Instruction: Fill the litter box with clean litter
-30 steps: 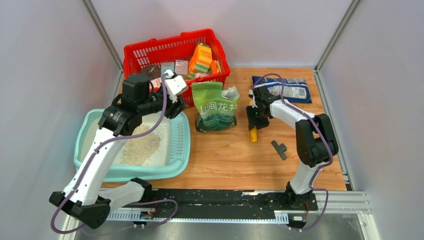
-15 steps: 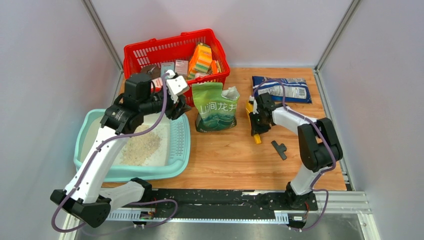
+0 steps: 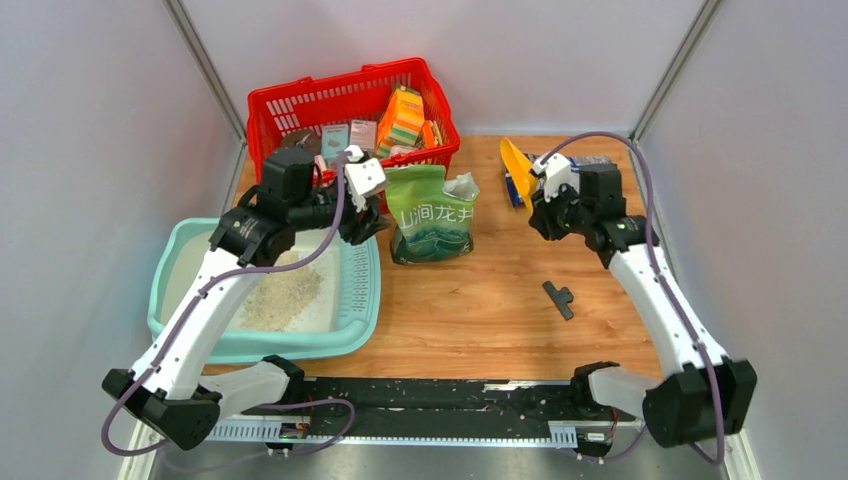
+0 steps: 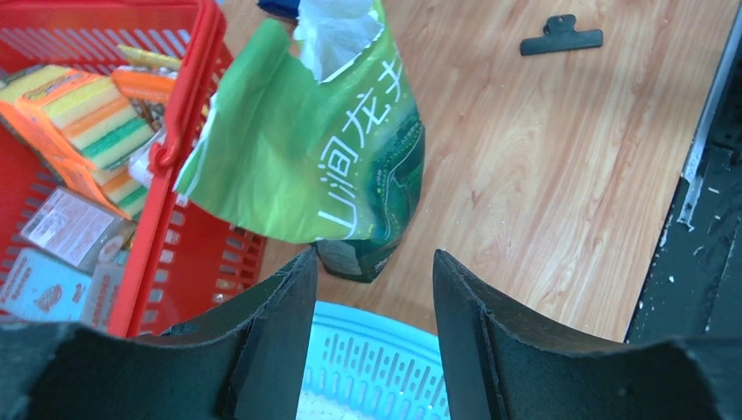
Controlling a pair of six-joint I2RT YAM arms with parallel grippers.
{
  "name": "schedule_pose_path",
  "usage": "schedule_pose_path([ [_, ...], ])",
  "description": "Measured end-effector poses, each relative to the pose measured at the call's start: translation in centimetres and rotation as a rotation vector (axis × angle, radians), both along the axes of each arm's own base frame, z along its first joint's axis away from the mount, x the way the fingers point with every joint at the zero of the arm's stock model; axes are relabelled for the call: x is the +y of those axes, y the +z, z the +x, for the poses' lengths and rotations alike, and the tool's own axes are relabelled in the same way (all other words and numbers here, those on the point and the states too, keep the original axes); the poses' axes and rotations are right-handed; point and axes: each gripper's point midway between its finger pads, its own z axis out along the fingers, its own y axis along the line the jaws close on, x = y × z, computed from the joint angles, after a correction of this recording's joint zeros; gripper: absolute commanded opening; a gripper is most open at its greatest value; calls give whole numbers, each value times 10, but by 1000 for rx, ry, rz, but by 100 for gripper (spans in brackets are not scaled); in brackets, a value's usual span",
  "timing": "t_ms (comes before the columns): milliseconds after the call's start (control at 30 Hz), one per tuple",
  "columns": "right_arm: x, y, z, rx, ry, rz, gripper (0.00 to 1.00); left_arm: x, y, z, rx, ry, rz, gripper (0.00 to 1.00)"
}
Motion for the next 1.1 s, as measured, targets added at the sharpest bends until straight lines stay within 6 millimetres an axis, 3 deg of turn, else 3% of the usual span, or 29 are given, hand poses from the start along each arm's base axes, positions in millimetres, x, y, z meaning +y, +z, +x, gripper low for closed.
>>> schedule_pose_path([
  [167,31,80,-27,-215,338,-16,1,-12,-3,-7,-95,-85,75,69],
  [300,69,108,-54,-270,608,-30,0,-14,0,-13,-270,-142,118,71],
  [367,88,104,-72,-254,728,-41,0,-11,0,-19,-345,-157,128,71],
  [400,103,91,-91,-209,846,-65,0,-8,11,-26,-455,-170,134,71],
  [533,114,73,-105,-131,928,-91,0,-11,34,-28,-589,-179,132,71],
  [700,132,62,-100,-61,966,-89,0,-15,50,-34,-733,-219,156,69],
  [833,143,65,-97,-55,985,-86,0,-23,46,-35,-802,-285,212,63],
  [1100,158,72,-106,-76,1022,-102,0,-48,9,-16,-852,-405,392,57],
])
